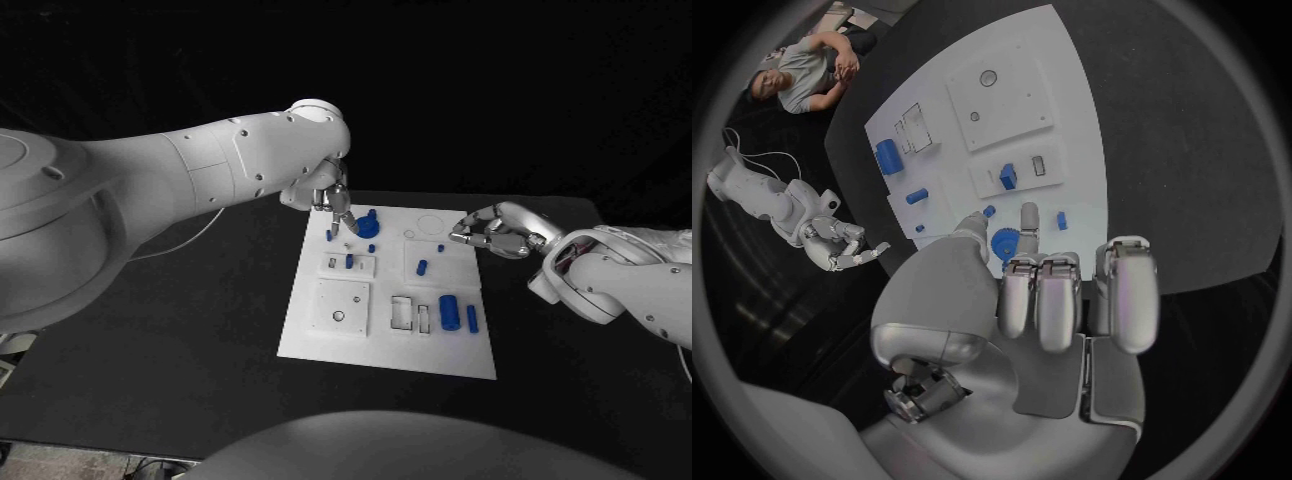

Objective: Assemble the parts on the task board

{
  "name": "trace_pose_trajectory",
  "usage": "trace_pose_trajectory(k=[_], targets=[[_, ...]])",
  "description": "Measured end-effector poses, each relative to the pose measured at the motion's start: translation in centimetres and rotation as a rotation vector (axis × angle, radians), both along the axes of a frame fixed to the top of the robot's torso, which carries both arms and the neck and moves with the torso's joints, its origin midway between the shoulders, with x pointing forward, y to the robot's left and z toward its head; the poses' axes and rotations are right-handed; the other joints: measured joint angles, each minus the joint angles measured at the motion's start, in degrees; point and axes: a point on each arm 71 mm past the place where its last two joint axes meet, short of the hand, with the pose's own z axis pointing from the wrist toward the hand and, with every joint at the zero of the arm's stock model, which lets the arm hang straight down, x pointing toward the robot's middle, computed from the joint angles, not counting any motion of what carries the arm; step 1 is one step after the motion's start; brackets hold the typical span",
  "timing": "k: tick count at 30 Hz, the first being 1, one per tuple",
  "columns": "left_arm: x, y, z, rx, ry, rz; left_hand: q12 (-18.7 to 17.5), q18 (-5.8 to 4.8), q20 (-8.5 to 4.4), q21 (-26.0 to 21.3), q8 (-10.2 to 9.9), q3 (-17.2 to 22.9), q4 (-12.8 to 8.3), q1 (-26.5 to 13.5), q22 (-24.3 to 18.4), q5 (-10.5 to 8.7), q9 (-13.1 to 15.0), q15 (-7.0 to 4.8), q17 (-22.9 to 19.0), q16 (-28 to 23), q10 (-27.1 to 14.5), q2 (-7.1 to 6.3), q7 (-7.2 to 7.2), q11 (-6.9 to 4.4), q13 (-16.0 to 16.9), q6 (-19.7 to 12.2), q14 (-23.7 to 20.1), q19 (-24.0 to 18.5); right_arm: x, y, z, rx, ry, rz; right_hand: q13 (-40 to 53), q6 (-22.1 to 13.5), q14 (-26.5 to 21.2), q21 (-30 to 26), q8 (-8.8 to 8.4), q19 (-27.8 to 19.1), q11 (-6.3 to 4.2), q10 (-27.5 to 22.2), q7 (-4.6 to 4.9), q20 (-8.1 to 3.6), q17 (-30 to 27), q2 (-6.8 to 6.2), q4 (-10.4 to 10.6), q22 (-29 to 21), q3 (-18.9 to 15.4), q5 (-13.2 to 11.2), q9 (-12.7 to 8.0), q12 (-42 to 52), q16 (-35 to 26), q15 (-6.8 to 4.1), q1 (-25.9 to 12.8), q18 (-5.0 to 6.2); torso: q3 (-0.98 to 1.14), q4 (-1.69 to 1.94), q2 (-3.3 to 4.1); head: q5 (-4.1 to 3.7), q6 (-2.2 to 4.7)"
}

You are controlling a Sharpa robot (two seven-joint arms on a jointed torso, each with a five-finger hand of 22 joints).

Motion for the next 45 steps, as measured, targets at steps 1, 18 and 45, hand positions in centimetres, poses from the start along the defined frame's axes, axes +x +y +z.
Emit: trace_pose_trajectory(k=[1,18,45], targets=[[0.1,0.0,0.0,0.003,0.007,0.001,0.0,0.00,0.00,0.0,0.0,0.0,0.0,0.0,0.0,0.00,-0.3,0.00,0.0,0.0,0.0,0.00,-0.15,0.00,0.0,0.2,0.0,0.0,0.0,0.1,0.0,0.000,0.000,0.001,0.0,0.0,0.0,0.0,0.00,0.0,0.00,0.0,0.00,0.00,0.0,0.00,0.0,0.0,0.0,0.0,0.0,0.0,0.0,0.00,0.0,0.00,-0.02,-0.10,0.17,0.08,0.00],[-0.1,-1.2,-1.4,0.015,0.088,-0.023,0.0,0.00,-0.01,0.0,0.0,0.0,0.0,0.2,0.0,0.00,-2.5,-0.01,0.0,0.0,0.0,0.23,-0.29,0.00,0.0,2.1,0.0,0.0,-0.1,0.7,0.3,0.008,-0.003,0.016,0.0,0.0,0.0,0.0,0.00,0.0,0.01,0.0,0.00,0.00,0.0,-0.01,0.0,0.0,0.0,0.0,0.0,0.0,0.0,0.00,0.0,0.00,0.03,-0.70,1.36,0.25,0.00],[-0.8,-1.3,-3.8,0.036,0.100,-0.024,0.0,0.00,-0.01,-0.7,-0.2,5.2,-0.9,2.0,0.0,-4.18,-5.5,-0.02,0.0,0.0,0.0,1.06,-0.70,-0.01,0.0,3.6,0.0,0.0,-0.2,0.9,0.4,0.013,-0.005,0.023,0.0,0.0,0.0,0.0,0.00,0.0,-0.11,0.1,0.00,0.00,0.0,-0.01,0.0,0.0,0.0,0.0,0.0,0.0,0.0,0.00,0.0,0.00,0.03,-0.63,1.26,-0.32,0.00]])
